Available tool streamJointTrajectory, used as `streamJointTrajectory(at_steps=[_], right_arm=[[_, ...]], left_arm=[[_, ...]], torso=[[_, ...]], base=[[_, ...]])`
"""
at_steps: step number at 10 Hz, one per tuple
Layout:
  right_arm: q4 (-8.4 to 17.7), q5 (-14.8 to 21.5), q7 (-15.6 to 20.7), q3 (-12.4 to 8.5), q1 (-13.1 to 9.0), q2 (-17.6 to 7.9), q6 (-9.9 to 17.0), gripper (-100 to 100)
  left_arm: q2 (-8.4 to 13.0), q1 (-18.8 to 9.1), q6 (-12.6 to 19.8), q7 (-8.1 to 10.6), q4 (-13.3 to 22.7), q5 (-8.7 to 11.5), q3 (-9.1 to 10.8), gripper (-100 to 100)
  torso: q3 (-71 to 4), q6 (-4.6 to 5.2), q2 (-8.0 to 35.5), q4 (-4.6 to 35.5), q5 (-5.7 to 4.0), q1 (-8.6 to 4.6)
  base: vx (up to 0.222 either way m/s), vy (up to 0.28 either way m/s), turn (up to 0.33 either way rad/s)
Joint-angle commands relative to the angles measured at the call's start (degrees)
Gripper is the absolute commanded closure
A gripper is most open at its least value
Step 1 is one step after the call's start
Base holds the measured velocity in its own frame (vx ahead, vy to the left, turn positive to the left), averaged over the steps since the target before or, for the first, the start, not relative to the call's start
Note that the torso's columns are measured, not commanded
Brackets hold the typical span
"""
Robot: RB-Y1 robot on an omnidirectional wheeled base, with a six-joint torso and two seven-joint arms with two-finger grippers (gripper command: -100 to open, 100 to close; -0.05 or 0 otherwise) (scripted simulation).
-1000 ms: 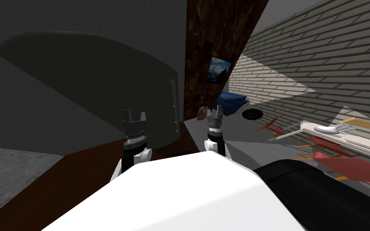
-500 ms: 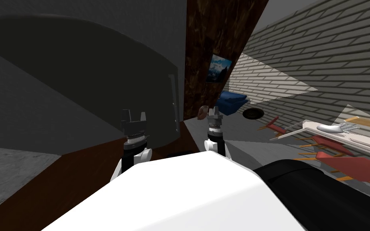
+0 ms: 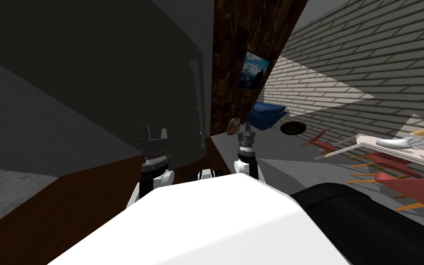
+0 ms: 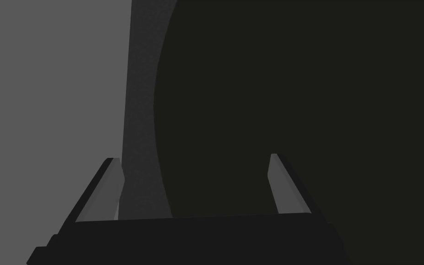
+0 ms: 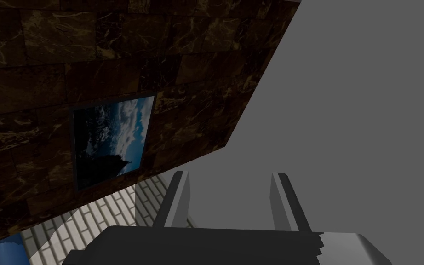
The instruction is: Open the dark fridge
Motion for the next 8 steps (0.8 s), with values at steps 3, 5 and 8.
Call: streamJointTrajectory(at_steps=[3,5,8], right_arm=[[0.03,0.00,0.00,0.00,0.01,0.00,0.01,0],[0.03,0.00,0.00,0.00,0.01,0.00,0.01,0],[0.03,0.00,0.00,0.00,0.02,0.00,0.01,0]], left_arm=[[7.57,0.18,3.88,2.40,-1.26,0.08,1.95,-100],[11.08,0.23,6.21,3.99,-2.02,0.16,3.11,-100],[15.69,0.25,8.84,5.88,-2.89,0.26,4.41,-100]], torso=[[-5.38,0.00,2.51,2.59,-0.02,-0.05],[-5.39,0.00,2.64,2.67,0.00,0.01],[-5.36,-0.02,2.71,2.69,0.00,0.02]], base=[[0.051,-0.028,-0.065],[0.061,-0.032,-0.092],[0.064,-0.035,-0.062]])
